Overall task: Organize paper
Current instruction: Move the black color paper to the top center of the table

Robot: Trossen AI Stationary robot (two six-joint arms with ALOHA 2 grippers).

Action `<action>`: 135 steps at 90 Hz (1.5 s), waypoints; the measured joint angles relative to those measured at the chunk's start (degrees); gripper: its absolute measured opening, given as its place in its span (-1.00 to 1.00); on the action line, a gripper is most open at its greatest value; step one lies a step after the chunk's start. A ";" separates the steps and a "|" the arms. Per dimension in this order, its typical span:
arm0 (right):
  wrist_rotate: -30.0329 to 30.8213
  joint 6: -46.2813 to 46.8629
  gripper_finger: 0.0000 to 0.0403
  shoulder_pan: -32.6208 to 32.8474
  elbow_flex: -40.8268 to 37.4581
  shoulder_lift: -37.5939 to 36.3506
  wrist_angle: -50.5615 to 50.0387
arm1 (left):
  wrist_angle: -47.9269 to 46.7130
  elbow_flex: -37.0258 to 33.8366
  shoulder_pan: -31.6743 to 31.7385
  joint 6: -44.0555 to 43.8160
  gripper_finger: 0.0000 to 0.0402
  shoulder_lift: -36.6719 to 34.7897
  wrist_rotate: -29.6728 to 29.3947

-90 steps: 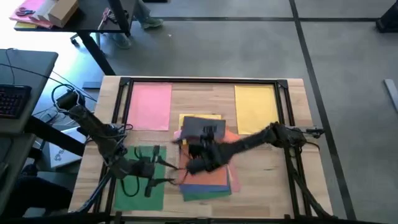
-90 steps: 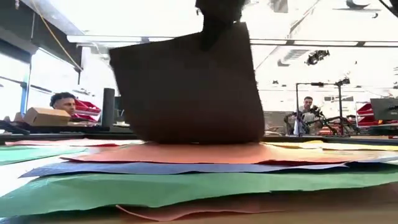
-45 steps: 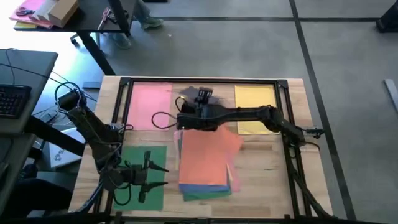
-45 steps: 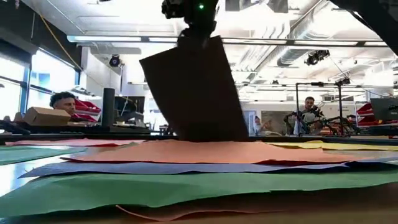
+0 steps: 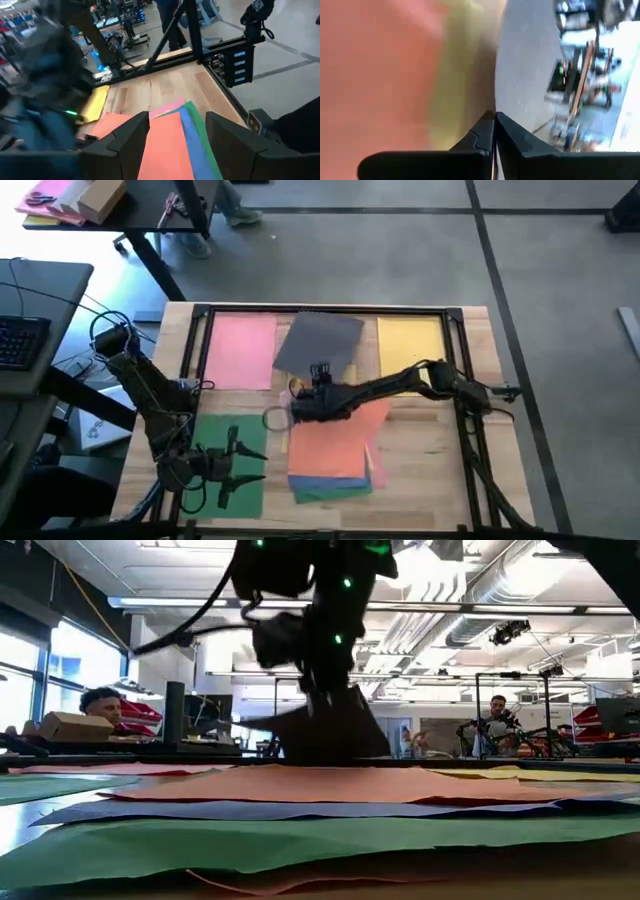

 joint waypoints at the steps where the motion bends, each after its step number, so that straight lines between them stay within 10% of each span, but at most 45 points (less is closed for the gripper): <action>1: -0.15 -0.54 -1.00 0.23 -0.43 0.00 1.01 | -0.01 0.00 0.00 -0.01 -0.07 0.00 -0.01; 135: -2.52 -32.51 -1.00 1.08 -6.58 -0.46 -5.48 | -0.10 0.04 0.40 -1.01 -0.07 0.00 0.12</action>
